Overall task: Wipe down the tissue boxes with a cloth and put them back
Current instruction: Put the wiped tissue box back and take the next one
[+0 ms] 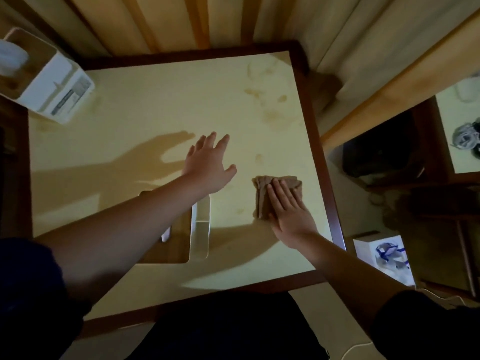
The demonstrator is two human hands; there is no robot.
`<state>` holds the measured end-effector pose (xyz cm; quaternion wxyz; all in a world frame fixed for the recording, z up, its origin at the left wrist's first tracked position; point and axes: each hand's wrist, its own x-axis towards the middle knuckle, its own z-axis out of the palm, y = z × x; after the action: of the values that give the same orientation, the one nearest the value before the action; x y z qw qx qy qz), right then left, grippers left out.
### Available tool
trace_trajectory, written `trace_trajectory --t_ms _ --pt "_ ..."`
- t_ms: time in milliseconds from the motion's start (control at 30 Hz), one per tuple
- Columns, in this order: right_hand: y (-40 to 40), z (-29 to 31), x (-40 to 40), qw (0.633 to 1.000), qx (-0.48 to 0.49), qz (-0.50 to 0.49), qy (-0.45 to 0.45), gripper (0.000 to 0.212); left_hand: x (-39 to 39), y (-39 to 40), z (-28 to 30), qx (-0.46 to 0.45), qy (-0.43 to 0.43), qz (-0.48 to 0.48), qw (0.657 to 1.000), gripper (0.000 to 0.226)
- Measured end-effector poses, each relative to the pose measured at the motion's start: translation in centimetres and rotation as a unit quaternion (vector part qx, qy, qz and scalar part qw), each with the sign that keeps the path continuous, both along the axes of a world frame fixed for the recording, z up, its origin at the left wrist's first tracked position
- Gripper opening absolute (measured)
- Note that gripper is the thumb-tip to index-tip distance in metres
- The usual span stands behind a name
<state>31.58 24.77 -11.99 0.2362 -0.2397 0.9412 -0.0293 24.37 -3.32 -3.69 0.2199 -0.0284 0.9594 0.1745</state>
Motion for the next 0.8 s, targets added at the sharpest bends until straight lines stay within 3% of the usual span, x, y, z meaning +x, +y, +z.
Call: trace_trajectory --t_ms 200,333,533,800 --pt "-3.0 -1.1 -2.7 0.999 -0.011 -0.042 0.009 0.073 -7.0 -2.2 -4.1 -0.036 -0.001 0.033 0.999 0.078" --pt "-4.9 -1.7 -6.0 0.996 -0.026 -0.084 0.022 0.072 -10.2 -4.8 -6.9 -0.052 0.071 0.053 0.995 0.078" --pt "-7.6 -2.3 -11.2 0.994 -0.021 -0.106 0.026 0.075 -11.7 -8.5 -9.6 -0.082 0.11 0.082 0.987 0.078" --pt "-12.2 -2.7 -22.6 0.994 -0.024 -0.098 0.04 0.075 -12.4 -9.2 -11.6 -0.054 0.149 0.063 0.985 0.082"
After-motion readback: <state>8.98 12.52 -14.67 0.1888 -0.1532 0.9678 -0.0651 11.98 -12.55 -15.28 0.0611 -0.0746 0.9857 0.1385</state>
